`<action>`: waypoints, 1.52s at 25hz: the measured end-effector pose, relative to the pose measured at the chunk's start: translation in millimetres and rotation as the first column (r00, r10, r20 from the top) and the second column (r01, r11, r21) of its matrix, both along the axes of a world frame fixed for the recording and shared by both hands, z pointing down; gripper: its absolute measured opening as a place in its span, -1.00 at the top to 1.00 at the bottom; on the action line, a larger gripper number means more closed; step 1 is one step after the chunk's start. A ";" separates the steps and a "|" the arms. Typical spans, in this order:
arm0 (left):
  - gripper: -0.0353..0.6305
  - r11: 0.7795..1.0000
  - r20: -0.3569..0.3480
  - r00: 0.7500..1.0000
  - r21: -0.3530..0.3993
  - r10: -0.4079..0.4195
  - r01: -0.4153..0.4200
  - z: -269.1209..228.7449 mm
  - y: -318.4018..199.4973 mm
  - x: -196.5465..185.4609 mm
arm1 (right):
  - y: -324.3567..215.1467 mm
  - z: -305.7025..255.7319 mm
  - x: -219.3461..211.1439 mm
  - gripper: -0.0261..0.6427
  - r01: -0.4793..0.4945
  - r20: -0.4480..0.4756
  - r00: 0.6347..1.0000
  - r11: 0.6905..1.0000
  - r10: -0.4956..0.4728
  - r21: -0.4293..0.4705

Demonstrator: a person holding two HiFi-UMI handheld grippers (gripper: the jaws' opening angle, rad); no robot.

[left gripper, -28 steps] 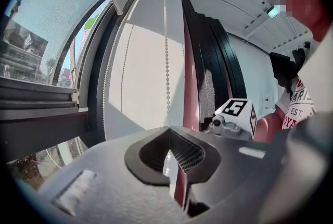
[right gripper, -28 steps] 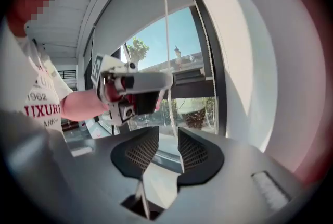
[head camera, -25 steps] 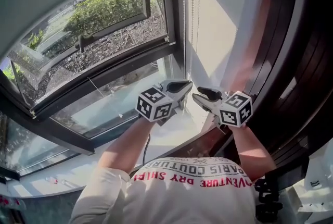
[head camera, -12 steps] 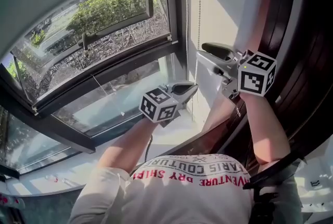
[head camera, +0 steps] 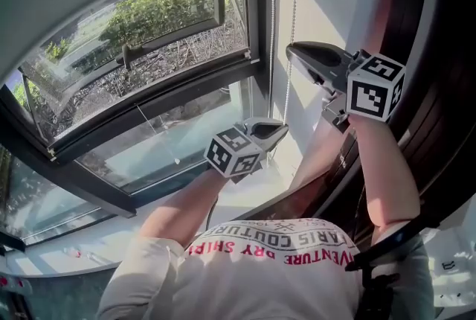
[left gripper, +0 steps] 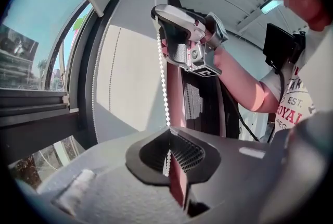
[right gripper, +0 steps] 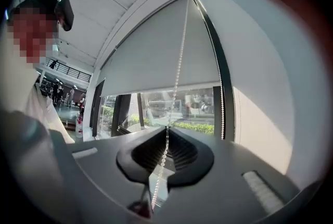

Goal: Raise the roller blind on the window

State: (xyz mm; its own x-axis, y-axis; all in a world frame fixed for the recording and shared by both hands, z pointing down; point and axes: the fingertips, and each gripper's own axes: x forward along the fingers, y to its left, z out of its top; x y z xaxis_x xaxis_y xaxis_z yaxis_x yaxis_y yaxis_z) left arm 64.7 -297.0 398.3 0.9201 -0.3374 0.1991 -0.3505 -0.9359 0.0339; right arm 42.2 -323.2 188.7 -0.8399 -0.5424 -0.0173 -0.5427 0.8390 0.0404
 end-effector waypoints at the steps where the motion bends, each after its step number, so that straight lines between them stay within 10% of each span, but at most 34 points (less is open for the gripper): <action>1: 0.88 1.000 -0.002 1.000 -0.008 0.001 -0.001 0.9 -0.5 -0.5 | -0.2 0.4 -0.3 0.88 0.003 0.006 1.000 1.000 -0.003 -0.010; 38: 0.87 0.989 0.109 0.994 -0.144 -0.017 0.033 97.6 -6.3 3.7 | -9.6 99.8 9.6 0.90 -0.044 -0.040 0.998 0.996 0.041 -0.079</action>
